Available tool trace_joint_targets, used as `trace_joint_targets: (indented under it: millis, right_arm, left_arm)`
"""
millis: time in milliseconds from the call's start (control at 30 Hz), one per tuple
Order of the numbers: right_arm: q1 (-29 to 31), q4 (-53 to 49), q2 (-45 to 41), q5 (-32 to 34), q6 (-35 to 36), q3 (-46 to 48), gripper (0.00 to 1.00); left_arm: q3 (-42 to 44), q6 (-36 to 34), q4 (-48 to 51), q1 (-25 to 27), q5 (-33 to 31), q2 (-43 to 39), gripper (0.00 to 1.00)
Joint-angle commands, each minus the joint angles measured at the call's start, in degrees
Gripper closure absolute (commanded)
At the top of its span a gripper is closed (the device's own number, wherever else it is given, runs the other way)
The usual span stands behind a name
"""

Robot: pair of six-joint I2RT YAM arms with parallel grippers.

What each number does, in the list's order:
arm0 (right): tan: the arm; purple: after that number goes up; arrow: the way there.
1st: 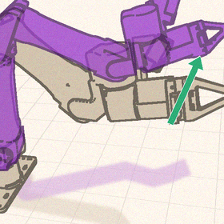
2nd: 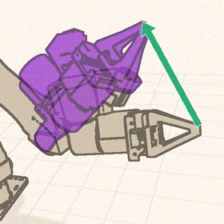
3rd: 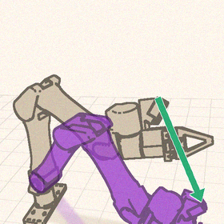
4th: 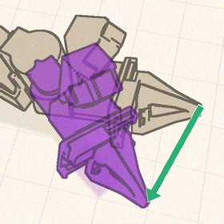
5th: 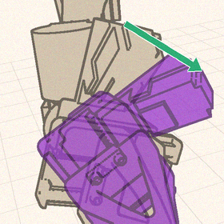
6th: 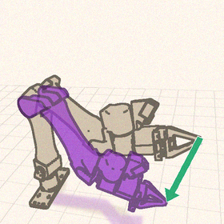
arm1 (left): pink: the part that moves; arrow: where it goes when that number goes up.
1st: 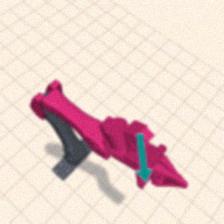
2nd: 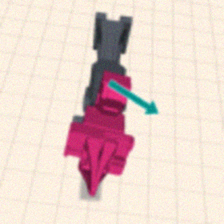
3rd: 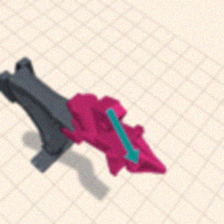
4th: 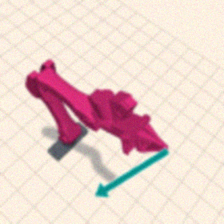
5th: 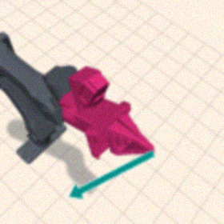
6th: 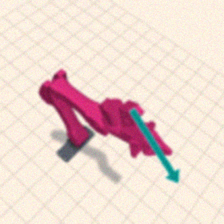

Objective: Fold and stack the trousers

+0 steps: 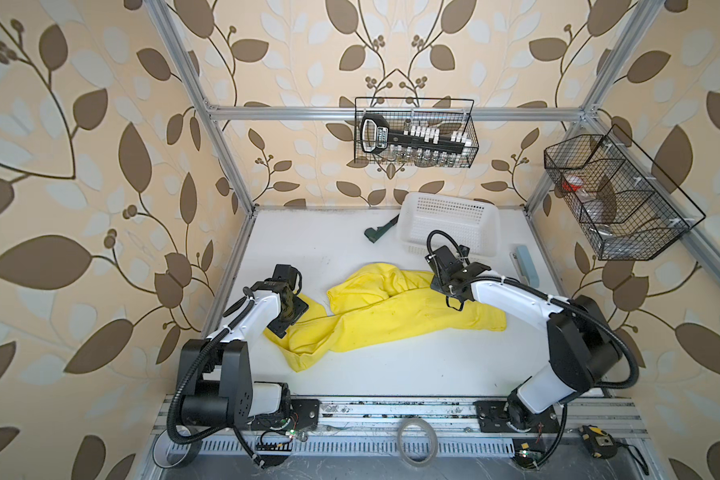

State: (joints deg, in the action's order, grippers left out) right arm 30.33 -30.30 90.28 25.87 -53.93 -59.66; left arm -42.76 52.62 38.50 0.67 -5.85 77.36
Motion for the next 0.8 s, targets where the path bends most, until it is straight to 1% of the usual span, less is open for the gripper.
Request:
trace_joint_targets:
  millis: [0,67,133,200,267,333,367,400,633,700,767]
  right_arm:
    - [-1.4,1.1,-2.1,-1.6,-0.1,4.2,0.98]
    - [-2.1,2.0,-0.8,-3.6,1.2,3.2,0.81]
    - [-1.9,2.1,1.0,-4.2,1.9,1.2,0.74]
    - [-1.4,1.8,3.4,-4.8,1.7,-0.7,0.63]
    - [-1.1,1.5,6.2,-5.5,1.6,-2.2,0.54]
    - [-1.4,1.8,9.0,-6.4,1.4,-2.9,0.51]
    - [-1.7,2.0,10.3,-7.1,1.3,-3.4,0.49]
    - [-1.8,2.3,11.5,-7.5,1.4,-3.9,0.48]
    - [-1.7,0.5,16.5,-6.4,2.9,-6.4,0.45]
    - [-1.8,0.9,17.3,-6.4,2.8,-6.1,0.39]
    - [-2.2,2.5,16.8,-7.8,2.8,-6.1,0.37]
  left_arm:
    - [0.6,1.4,-1.9,-0.2,0.5,1.6,0.29]
    - [0.4,1.6,-2.3,-0.3,0.0,2.8,0.28]
    - [0.6,2.1,-2.5,-0.2,-0.5,3.9,0.28]
    - [0.6,2.7,-2.2,-0.3,-1.1,4.6,0.27]
    - [0.7,2.7,-2.1,-0.4,-2.1,4.6,0.26]
    - [0.8,2.8,-2.0,-0.6,-2.7,4.6,0.26]
    - [0.9,2.9,-2.1,-0.8,-2.4,6.5,0.26]
    - [1.0,3.1,-2.3,-0.9,-2.2,6.6,0.26]
    - [1.7,2.9,-3.0,-1.7,-2.2,7.2,0.26]
    - [1.6,2.9,-3.2,-1.7,-2.5,7.2,0.26]
    - [1.7,2.9,-3.3,-1.7,-2.5,7.4,0.26]
